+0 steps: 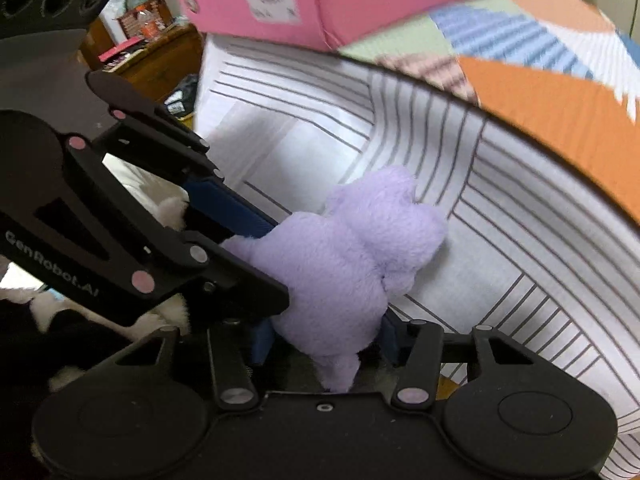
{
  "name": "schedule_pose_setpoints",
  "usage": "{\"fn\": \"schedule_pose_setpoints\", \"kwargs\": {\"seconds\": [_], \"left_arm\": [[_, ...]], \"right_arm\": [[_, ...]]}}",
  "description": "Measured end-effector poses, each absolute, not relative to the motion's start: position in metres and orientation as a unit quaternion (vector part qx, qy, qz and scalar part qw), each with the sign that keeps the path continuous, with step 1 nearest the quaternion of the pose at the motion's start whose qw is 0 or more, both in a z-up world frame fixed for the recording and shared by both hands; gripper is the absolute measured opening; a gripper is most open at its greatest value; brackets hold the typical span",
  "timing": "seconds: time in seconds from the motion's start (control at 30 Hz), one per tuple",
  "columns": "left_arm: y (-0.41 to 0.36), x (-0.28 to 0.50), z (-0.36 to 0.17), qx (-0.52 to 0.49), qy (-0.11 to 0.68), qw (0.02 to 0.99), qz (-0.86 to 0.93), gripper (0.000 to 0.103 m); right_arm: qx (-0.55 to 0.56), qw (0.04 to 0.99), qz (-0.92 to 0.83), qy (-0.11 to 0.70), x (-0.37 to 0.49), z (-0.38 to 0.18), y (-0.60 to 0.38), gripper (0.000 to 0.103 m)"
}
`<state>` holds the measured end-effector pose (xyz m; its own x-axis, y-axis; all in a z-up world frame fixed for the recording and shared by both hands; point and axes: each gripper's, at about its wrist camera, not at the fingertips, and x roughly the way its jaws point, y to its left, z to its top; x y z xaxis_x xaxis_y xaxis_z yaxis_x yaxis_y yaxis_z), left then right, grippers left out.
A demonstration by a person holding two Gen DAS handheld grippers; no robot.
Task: Organize soft objects
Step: 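Lift the lilac plush with both grippers and carry it over the pink box, then lower the lilac plush into the pink box and open both grippers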
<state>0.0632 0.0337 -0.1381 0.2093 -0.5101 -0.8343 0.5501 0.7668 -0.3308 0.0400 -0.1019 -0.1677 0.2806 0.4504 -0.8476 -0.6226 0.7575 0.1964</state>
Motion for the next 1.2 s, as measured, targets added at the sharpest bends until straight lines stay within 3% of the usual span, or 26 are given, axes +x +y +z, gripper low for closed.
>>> {"fn": "schedule_pose_setpoints", "kwargs": {"seconds": [0.63, 1.2], "left_arm": [[0.070, 0.010, -0.017, 0.060, 0.435, 0.837, -0.327, 0.041], [0.104, 0.059, 0.059, 0.048, 0.324, 0.910, -0.254, 0.045]], "right_arm": [[-0.133, 0.833, 0.394, 0.366, -0.002, -0.060, -0.088, 0.057], [-0.078, 0.872, 0.395, 0.278, 0.071, 0.008, -0.051, 0.057]]}}
